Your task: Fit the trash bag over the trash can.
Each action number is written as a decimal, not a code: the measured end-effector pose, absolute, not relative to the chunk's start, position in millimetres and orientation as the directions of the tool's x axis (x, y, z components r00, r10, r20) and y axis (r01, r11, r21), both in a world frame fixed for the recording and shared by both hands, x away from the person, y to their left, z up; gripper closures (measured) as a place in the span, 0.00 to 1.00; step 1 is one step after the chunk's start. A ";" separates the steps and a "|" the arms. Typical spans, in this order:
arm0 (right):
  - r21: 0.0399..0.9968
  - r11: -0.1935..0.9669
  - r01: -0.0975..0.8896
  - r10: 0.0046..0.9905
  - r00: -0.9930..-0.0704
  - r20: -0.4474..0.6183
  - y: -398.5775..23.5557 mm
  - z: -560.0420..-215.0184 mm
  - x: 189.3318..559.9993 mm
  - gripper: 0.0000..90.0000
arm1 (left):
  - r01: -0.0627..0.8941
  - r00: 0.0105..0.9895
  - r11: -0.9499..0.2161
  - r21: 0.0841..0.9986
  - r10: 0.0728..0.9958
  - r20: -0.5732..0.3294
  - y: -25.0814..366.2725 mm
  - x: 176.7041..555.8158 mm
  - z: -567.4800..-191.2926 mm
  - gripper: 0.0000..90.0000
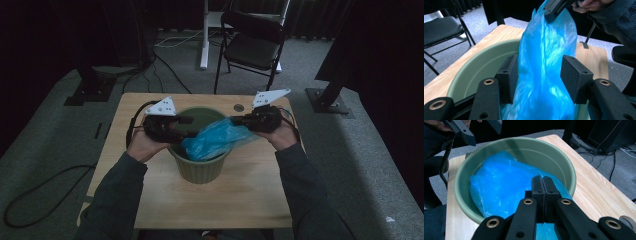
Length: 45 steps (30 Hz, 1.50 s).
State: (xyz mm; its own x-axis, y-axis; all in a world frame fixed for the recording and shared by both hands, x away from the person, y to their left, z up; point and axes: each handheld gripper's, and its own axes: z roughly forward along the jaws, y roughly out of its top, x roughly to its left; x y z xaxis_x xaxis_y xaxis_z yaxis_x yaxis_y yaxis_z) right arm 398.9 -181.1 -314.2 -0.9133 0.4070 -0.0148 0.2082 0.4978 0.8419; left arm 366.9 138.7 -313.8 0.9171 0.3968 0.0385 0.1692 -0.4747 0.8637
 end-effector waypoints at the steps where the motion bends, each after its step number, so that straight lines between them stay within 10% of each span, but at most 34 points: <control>1: 0.844 0.495 0.205 0.407 -0.913 -0.017 -181.1 -313.3 398.7 1.00 | 0.164 0.919 -0.485 0.859 0.391 0.045 130.9 369.0 -310.0 0.53; 17: 0.852 0.487 0.195 0.402 -0.915 -0.021 -176.3 -306.6 394.6 1.00 | 0.170 0.927 -0.532 0.829 0.372 0.049 98.2 385.0 -313.7 0.54; 45: 0.854 0.490 0.176 0.367 -0.930 -0.019 -175.1 -313.2 383.2 0.97 | 0.125 0.922 -0.570 0.812 0.369 0.117 82.2 389.8 -323.7 0.98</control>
State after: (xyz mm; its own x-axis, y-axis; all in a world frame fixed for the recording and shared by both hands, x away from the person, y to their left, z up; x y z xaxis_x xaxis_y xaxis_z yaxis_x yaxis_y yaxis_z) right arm 383.2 -175.1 -313.2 -0.9300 0.3672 -0.0188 0.1764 0.4903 0.8535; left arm 389.8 82.2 -323.7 0.9218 0.3694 0.1174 0.1249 -0.5699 0.8122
